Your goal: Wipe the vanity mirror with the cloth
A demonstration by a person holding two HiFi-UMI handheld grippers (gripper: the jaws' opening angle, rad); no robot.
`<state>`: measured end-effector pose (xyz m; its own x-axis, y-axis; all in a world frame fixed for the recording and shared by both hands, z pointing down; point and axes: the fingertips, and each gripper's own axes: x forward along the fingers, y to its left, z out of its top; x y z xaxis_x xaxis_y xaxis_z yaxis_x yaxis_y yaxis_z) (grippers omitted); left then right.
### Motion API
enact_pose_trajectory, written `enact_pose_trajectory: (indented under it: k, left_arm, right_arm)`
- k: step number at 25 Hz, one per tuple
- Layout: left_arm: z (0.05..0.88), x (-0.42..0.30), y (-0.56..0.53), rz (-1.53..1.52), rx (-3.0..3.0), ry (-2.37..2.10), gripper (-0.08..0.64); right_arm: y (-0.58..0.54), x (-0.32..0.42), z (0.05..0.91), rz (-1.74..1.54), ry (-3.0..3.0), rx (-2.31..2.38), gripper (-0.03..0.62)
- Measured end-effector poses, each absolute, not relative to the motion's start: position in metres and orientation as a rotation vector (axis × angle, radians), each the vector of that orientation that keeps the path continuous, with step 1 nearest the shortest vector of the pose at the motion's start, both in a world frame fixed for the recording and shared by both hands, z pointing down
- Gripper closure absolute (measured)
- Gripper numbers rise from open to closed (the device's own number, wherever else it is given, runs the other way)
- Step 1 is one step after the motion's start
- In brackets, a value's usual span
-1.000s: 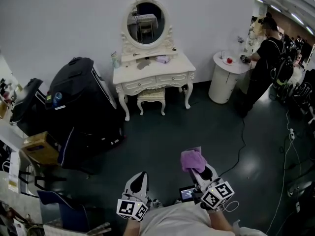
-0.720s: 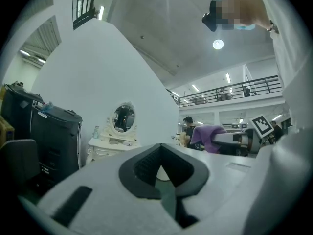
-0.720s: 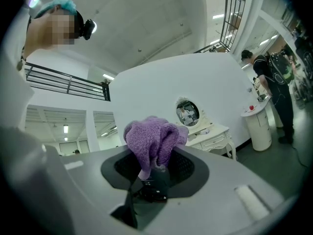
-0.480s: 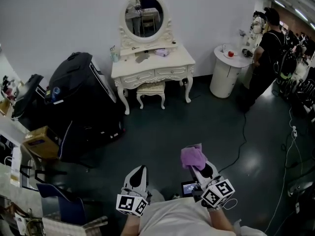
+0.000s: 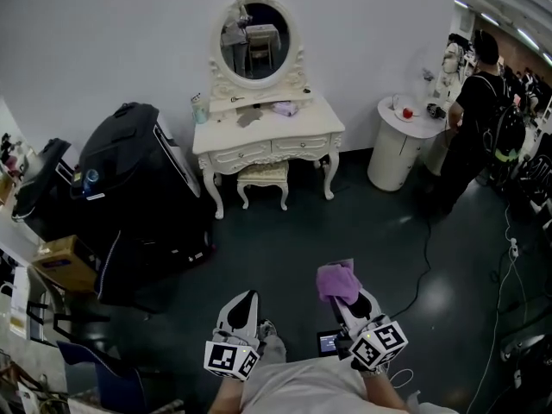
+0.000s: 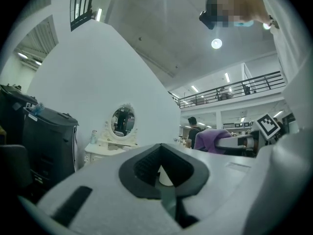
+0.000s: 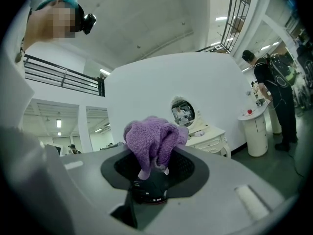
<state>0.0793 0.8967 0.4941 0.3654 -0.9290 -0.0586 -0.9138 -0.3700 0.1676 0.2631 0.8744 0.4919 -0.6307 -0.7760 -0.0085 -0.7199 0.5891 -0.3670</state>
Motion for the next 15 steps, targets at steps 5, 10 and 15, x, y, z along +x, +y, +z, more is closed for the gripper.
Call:
enact_pose_trajectory:
  k: [5,10,15]
  left_arm:
    - [0.488,0.042,0.823,-0.241,2.474,-1.738,0.558]
    - [0.483,0.014,0.76,-0.234,2.505,-1.719,0.558]
    - [0.479,-0.022,0.716,-0.192,2.548,-1.72,0.558]
  right_arm:
    - [0.805,0.229,0.481,-0.463,2.649,-1.263,0.451]
    - [0.744,0.198,0.475,-0.453,2.625,-1.279,0.451]
    - [0.697,0.161,0.48,-0.48,2.605,-1.293,0.451]
